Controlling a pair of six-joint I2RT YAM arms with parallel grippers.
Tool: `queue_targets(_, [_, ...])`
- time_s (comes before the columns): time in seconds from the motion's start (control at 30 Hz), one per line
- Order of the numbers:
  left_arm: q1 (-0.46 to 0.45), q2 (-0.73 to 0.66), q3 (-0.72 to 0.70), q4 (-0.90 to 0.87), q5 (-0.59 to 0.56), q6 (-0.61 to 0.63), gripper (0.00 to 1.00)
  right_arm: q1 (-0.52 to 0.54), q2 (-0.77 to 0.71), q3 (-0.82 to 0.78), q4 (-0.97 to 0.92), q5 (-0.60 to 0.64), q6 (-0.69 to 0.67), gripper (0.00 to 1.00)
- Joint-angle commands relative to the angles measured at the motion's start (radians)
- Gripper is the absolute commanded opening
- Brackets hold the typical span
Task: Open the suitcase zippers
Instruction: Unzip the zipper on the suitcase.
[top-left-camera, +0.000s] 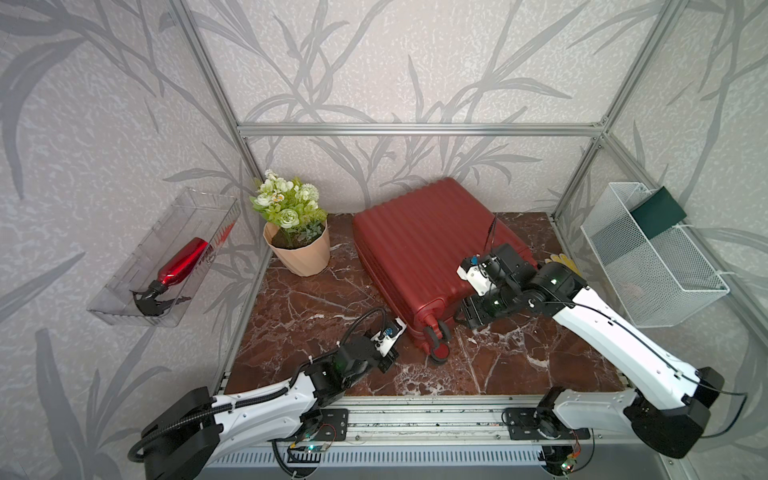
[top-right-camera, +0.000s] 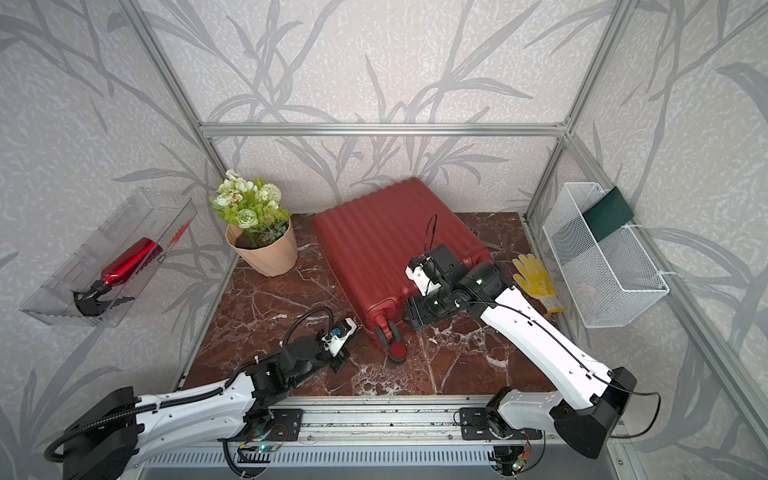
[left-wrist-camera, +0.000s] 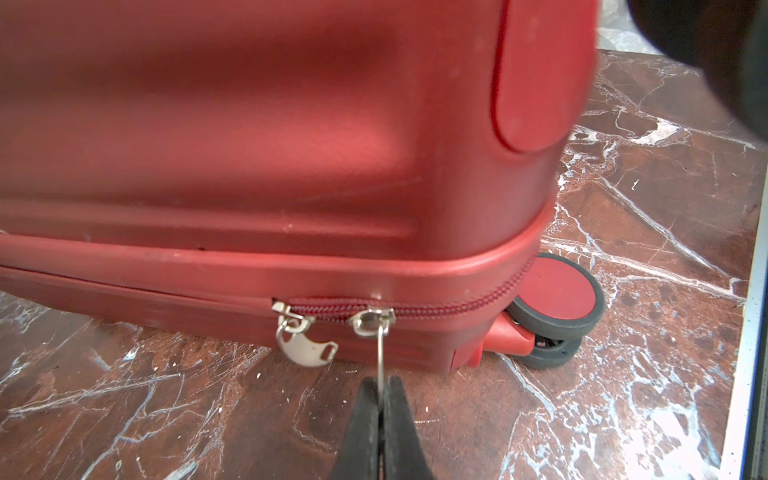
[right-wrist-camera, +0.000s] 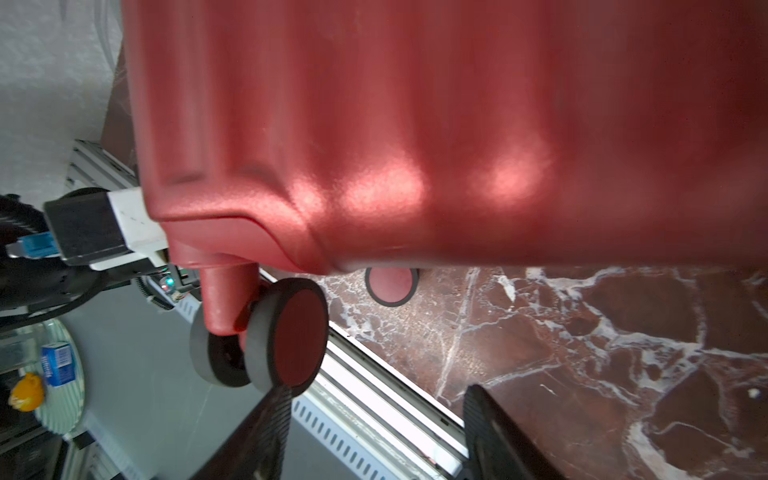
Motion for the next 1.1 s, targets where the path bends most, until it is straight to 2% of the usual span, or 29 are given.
queue_targets(0.0, [-0.030, -0.019, 0.059, 0.033, 0.038, 0.008, 0.00, 0.007, 0.012, -0.007, 0.061, -0.113, 0.028, 0.72])
queue_targets(0.13, [-0.053, -0.030, 0.073, 0.010, 0.018, 0.010, 0.00, 0.012, 0.036, 0.006, 0.093, -0.168, 0.048, 0.78])
queue_targets(0.53, [-0.095, -0.047, 0.058, 0.019, -0.020, 0.007, 0.00, 0.091, 0.087, -0.042, 0.189, -0.192, 0.123, 0.78])
queue_targets(0.77, [-0.122, -0.093, 0.020, 0.045, -0.021, 0.031, 0.00, 0.101, 0.099, -0.092, 0.329, -0.227, 0.225, 0.77])
queue_targets(1.07, [-0.159, -0.115, -0.004, 0.035, -0.037, 0.052, 0.00, 0.112, 0.115, -0.135, 0.471, -0.206, 0.373, 0.73])
